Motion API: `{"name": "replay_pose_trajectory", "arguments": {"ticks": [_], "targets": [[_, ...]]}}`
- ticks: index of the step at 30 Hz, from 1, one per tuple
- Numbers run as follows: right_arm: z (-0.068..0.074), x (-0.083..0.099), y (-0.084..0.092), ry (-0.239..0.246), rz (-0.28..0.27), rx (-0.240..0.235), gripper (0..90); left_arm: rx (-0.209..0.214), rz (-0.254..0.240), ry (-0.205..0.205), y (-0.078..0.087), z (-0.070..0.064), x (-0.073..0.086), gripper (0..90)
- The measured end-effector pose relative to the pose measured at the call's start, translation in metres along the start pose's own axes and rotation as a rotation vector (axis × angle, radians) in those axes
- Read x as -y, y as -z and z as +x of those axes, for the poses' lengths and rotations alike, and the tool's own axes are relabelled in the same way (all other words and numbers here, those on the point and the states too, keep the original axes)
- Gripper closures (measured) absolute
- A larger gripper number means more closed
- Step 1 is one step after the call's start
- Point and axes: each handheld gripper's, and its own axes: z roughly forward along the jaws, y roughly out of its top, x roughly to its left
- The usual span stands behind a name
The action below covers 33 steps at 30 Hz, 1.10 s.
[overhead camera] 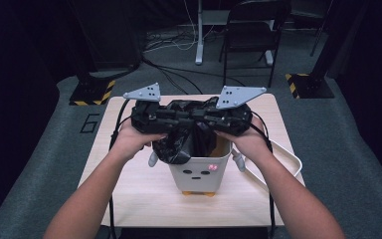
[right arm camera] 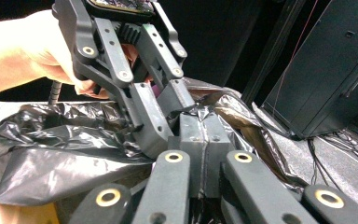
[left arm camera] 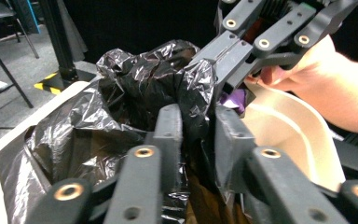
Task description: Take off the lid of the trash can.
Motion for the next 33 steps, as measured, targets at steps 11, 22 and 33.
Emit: {"name": "replay_pose_trajectory", "arguments": {"ticks": [11, 22, 33], "targets": [[0.002, 0.005, 0.002, -0.011, -0.004, 0.006, 85.7, -0.048, 0.001, -0.009, 0.002, 0.002, 0.002, 89.7], [-0.001, 0.008, 0.023, -0.041, -0.04, 0.031, 78.5, -0.091, -0.026, 0.013, 0.009, 0.009, 0.0, 90.0], [0.008, 0.012, 0.033, -0.029, -0.052, 0.033, 78.6, -0.17, -0.021, 0.001, 0.015, 0.014, -0.003, 90.0]]}}
